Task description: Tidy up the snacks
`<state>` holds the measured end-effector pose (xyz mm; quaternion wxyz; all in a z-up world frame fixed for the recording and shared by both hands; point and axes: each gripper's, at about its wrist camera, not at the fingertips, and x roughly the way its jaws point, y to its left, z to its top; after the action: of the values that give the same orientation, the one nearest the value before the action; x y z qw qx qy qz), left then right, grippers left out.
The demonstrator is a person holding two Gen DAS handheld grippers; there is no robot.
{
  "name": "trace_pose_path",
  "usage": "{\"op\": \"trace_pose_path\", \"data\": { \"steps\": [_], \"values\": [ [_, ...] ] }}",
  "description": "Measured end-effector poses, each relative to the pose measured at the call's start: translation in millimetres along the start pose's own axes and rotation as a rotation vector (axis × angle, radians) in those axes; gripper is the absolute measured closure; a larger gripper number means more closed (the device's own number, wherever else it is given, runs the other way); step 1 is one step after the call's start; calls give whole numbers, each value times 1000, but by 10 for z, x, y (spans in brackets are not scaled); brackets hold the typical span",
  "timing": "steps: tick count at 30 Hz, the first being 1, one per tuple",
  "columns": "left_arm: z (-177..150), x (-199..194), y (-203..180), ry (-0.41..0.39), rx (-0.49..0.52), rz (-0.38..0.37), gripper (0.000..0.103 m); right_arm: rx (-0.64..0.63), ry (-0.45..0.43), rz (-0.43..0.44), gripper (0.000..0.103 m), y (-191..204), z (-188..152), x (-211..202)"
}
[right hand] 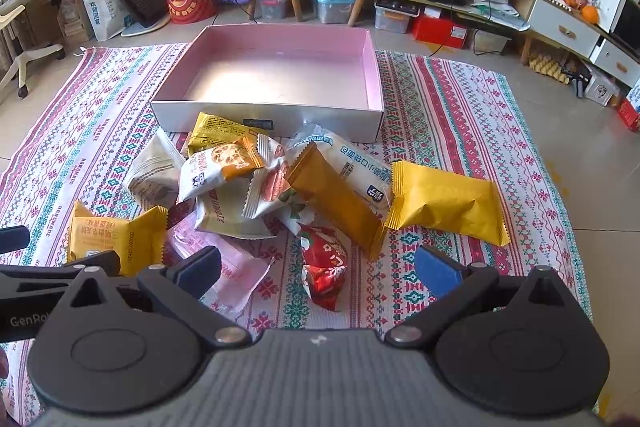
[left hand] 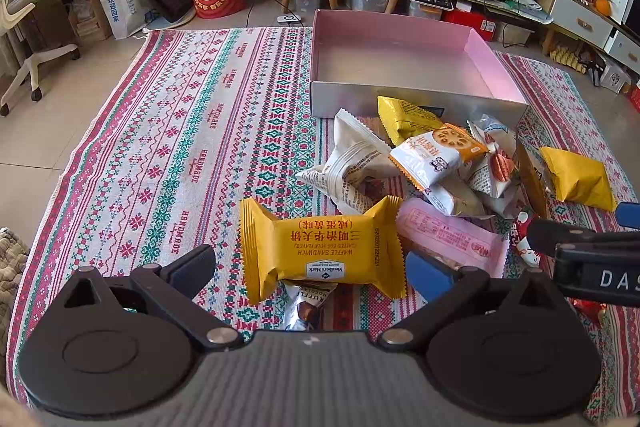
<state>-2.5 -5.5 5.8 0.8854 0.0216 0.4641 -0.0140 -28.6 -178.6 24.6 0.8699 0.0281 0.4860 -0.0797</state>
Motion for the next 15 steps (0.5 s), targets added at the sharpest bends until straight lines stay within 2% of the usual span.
{"op": "trace_pose_path", "data": {
  "steps": [15],
  "values": [
    [123,27,130,23,21,-31,0,24,35,53,0,-116,108,49]
  ]
}}
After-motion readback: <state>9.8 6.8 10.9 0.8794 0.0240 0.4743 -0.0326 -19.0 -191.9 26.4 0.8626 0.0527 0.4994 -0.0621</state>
